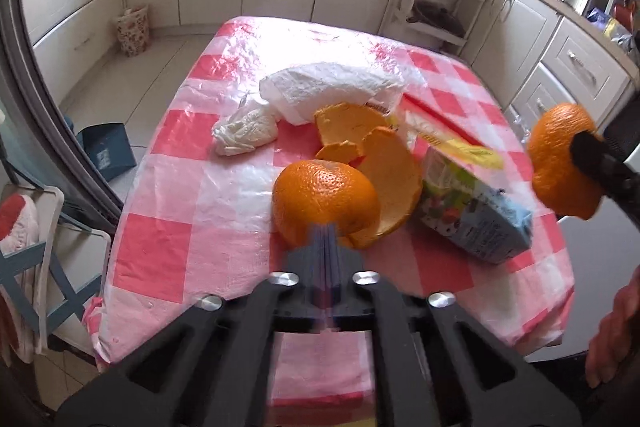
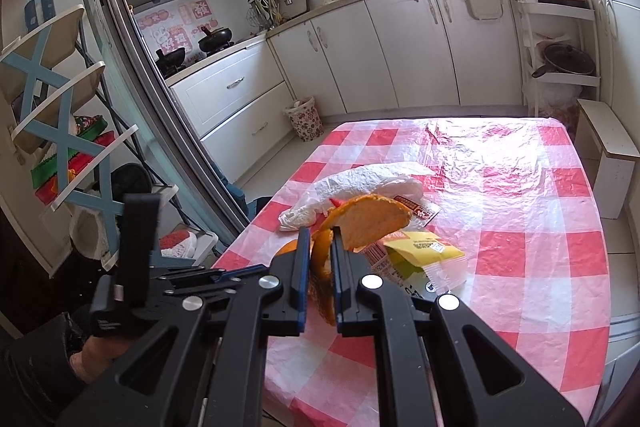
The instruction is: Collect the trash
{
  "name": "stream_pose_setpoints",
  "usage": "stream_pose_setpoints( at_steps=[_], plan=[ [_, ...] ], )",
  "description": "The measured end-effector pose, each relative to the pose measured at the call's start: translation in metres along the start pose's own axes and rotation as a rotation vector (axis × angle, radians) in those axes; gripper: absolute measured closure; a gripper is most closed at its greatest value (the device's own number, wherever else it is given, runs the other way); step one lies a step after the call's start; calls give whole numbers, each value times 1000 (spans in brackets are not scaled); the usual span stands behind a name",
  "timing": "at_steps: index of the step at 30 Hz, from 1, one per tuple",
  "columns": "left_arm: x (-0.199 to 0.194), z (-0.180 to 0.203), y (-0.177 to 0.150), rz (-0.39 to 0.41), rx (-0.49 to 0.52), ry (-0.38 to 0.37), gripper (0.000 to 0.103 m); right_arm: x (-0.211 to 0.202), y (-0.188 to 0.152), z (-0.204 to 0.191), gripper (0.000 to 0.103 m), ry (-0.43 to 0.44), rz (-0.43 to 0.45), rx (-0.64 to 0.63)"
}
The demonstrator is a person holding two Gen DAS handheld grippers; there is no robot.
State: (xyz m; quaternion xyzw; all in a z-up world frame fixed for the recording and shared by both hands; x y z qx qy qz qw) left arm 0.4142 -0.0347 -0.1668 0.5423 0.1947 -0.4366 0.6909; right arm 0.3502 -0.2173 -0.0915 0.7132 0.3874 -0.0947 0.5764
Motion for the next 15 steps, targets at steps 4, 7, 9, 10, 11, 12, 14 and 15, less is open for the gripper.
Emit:
stream_pose_setpoints(
  at_steps=[4,7,9,10,11,12,14,15],
  plan=[
    [-11,3,3,16,16,-9,103,0,-1,-1,92,2,1,-4],
    [1,2,-4,-28,57,58,91,1,-3,-2,92,0,-5,-8],
    [11,5,-8,-48,108,115,57,2,-3,-1,92,-1,-7,-6],
    [12,8,-8,-31,140,152,47,2,-2,-1,92,-1,-7,-7],
    [16,10,-7,-13,176,194,47,2,-2,-2,92,0,-7,-7],
    [19,11,-6,-14,189,201,47,3,-2,-2,92,0,-8,-10],
    [24,9,-3,-27,147,142,77,3,-2,-2,92,-1,-9,-14],
    [24,8,0,-18,131,131,78,3,-3,-2,92,-2,-9,-15]
  ],
)
Point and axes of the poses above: each gripper's, at about its wrist camera, not at the fingertips, and x roughly the way its jaws point, z to its right, y to its top, the point moved 5 cm from there along x, roughly the way its jaws point, and after that the axes turned 10 degrees about -y, right-handed, at the moved point
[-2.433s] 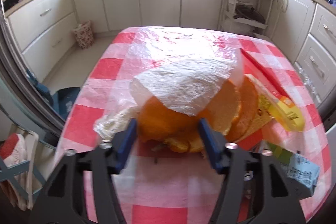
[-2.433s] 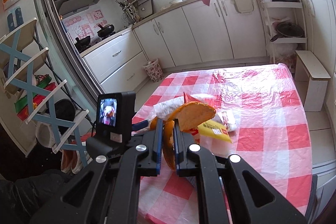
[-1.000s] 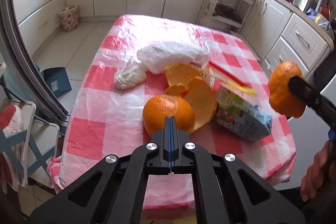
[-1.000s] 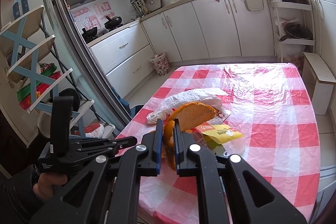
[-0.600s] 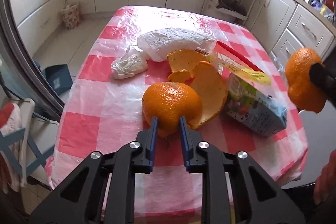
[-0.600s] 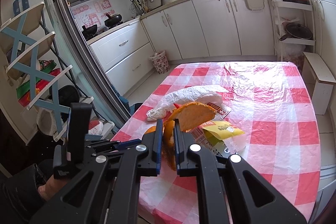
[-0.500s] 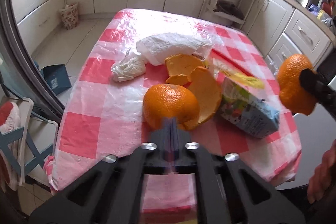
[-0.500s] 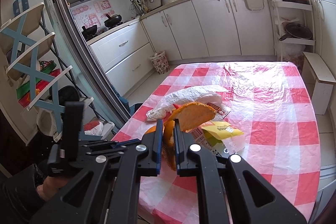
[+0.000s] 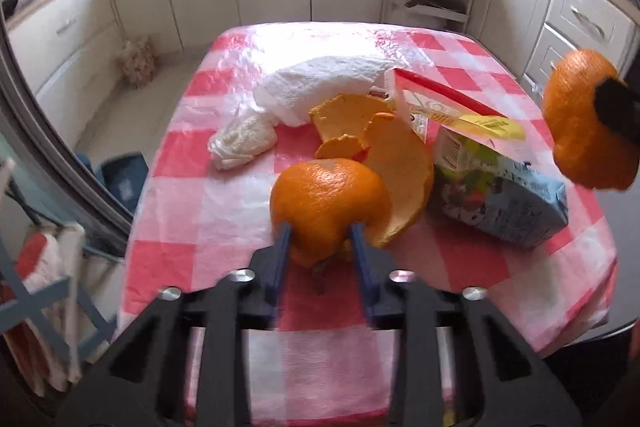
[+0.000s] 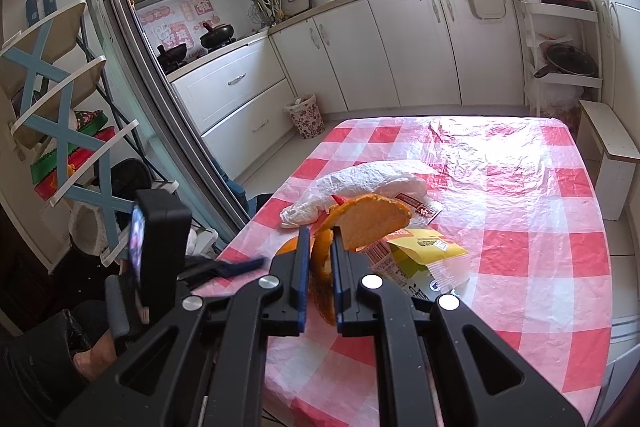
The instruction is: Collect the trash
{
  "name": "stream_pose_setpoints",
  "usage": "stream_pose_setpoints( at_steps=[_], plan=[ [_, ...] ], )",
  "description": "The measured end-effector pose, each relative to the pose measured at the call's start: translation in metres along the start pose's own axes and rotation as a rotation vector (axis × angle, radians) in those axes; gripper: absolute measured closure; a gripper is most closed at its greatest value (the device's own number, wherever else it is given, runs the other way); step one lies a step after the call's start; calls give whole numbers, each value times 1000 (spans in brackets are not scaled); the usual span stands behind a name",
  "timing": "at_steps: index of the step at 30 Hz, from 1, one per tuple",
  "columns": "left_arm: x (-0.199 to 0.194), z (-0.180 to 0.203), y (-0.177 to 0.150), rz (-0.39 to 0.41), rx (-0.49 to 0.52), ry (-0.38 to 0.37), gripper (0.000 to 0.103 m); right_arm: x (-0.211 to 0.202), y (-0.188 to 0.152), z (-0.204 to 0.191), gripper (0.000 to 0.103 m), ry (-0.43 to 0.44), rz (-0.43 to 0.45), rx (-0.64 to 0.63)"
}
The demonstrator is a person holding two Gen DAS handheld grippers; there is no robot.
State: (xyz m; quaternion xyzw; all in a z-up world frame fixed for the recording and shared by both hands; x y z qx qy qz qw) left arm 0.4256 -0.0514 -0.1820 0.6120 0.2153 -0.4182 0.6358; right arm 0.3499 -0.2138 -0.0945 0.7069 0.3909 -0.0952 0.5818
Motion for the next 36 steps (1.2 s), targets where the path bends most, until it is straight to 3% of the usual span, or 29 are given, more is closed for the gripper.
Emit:
stream_pose_setpoints(
  at_steps=[5,16,22,30,36],
  plan=[
    [-15,-8,6,43,-87,-83,93,0,0,1,92,0,3,7],
    [-54,-37,11,139,-305,-267,96,1,-1,-5,92,5,2,-12],
    [-97,-36,16,217,-302,-291,99,0,-2,-7,92,3,7,-19],
    [-130,-8,-5,203,-246,-337,103,-19,-7,-21,92,33,27,-33],
    [-143,17,-30,173,-193,-352,103,-50,-45,-33,92,42,0,6]
  ],
)
Point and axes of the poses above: each gripper's, at about its wrist camera, not at the fingertips, and x roughly the way its jaws point, z to its right, y to its top, the point moved 5 cm from there along x, roughly the way its jaws point, and after that the axes turned 10 degrees about -y, right-handed, at the moved point
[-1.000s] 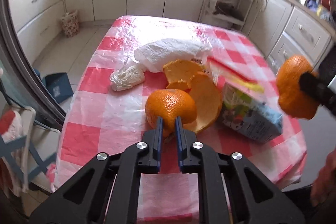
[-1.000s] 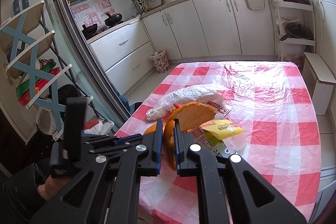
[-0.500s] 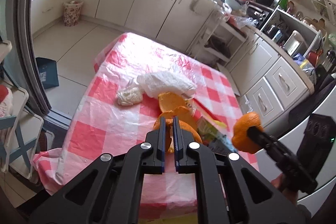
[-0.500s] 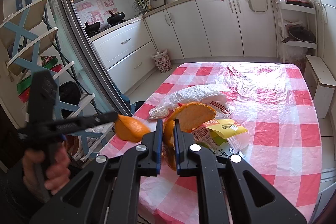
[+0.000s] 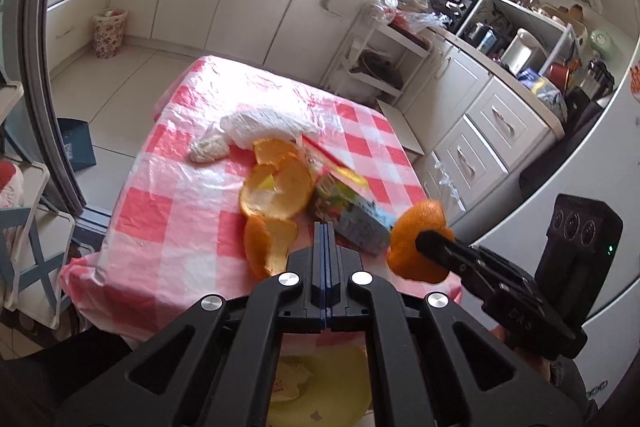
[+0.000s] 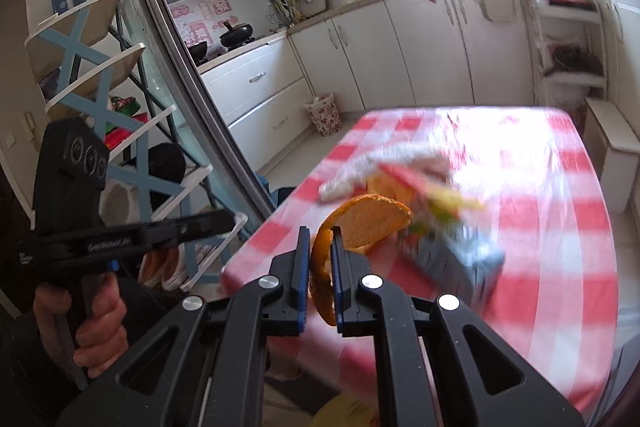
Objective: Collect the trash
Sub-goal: 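Carry the peels down over the yellow bucket with both tools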
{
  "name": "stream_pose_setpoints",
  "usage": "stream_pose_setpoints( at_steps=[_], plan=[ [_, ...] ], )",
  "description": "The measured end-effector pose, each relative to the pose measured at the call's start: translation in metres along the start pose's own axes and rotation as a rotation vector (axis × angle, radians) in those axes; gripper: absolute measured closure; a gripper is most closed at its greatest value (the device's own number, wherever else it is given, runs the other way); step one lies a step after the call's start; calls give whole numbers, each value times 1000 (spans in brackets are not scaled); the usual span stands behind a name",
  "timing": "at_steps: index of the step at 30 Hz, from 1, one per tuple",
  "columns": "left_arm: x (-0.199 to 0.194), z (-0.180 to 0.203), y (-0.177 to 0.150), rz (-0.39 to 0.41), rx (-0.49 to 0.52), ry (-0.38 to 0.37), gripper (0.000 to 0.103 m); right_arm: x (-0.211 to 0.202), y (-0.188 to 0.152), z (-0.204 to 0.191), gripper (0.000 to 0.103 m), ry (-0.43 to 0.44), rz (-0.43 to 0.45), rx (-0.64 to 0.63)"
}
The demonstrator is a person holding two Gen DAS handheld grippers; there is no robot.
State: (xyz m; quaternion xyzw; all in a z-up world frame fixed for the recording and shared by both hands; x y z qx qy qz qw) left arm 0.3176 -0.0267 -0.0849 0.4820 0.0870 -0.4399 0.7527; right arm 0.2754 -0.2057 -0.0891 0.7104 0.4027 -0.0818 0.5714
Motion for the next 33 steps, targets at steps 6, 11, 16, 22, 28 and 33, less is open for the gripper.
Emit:
stream_pose_setpoints(
  at_steps=[6,11,16,22,28,33],
  plan=[
    [14,-24,-26,-88,-15,91,103,-25,-33,10,92,-22,-24,88],
    [29,-61,-44,-152,-107,114,80,-35,-45,14,92,-27,-27,130],
    [45,-78,-40,-140,-144,131,55,-39,-61,11,92,-14,-51,161],
    [79,-72,-25,-136,-115,204,38,-43,-87,3,92,-1,-110,191],
    [102,-78,-30,-187,-163,172,98,-52,-107,-3,92,4,-146,218],
    [69,-49,-30,-127,-85,153,99,-53,-117,-3,91,-6,-177,233]
  ],
)
Point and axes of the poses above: each gripper's, at about its wrist camera, not at the fingertips, and x roughly the way its jaws point, z to its right, y to its top, the point moved 5 cm from there along x, roughly the way its jaws point, and after that the axes turned 10 degrees about -y, right-handed, at the moved point
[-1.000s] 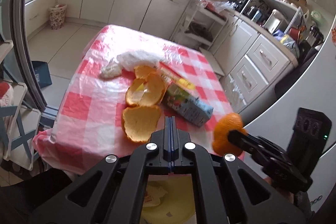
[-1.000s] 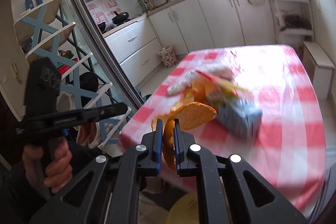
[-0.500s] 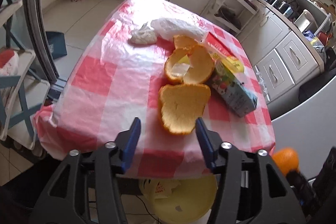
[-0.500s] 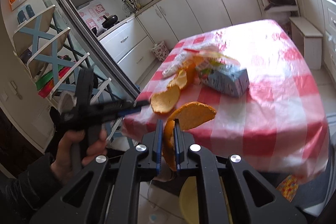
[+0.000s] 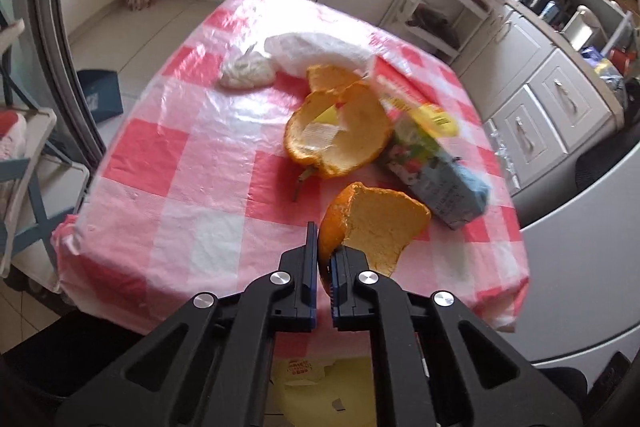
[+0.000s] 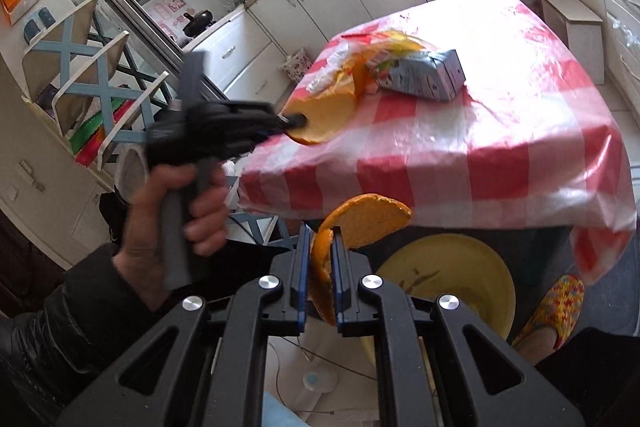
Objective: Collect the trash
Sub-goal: 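Carry the peels down over the yellow bucket with both tools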
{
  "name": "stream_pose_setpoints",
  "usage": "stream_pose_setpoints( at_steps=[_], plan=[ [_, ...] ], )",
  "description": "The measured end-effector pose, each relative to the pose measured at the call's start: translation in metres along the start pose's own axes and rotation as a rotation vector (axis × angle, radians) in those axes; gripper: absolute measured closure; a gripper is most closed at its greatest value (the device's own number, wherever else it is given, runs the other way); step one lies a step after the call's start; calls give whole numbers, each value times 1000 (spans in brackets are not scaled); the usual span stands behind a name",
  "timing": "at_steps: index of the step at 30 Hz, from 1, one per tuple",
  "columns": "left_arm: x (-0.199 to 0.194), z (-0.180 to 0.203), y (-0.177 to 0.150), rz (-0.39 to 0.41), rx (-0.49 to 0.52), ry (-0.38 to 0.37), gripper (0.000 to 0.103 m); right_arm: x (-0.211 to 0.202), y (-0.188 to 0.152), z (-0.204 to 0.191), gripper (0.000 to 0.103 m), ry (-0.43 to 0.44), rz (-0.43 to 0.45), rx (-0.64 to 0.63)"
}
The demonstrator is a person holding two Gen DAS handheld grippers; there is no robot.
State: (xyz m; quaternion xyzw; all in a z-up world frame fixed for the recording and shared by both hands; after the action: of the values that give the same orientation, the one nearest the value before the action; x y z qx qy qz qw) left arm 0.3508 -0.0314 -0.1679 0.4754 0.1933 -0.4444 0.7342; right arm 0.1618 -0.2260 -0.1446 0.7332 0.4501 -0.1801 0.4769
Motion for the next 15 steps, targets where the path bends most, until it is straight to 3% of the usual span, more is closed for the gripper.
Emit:
stream_pose_setpoints(
  at_steps=[5,9,12,15],
  plan=[
    [-45,28,-18,42,96,-16,99,7,-13,-1,90,-24,-54,-5],
    [-64,48,-46,28,170,-24,99,16,-30,2,89,-49,-126,9],
    [-68,59,-70,0,229,-11,99,18,-39,10,71,-86,-156,34],
    [-57,61,-93,-64,247,-16,98,11,-38,17,70,-111,-126,64]
  ],
)
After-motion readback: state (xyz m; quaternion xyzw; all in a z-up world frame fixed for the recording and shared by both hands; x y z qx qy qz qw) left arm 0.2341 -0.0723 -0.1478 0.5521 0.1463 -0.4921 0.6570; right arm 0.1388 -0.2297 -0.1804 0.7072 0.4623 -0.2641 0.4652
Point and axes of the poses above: each gripper's, at about its wrist camera, not at the fingertips, and x roughly the way its jaws point, z to its right, y to its top, the point moved 5 cm from there along x, roughly the way its jaws point, and after that the axes turned 10 degrees about -y, right-handed, at the moved point
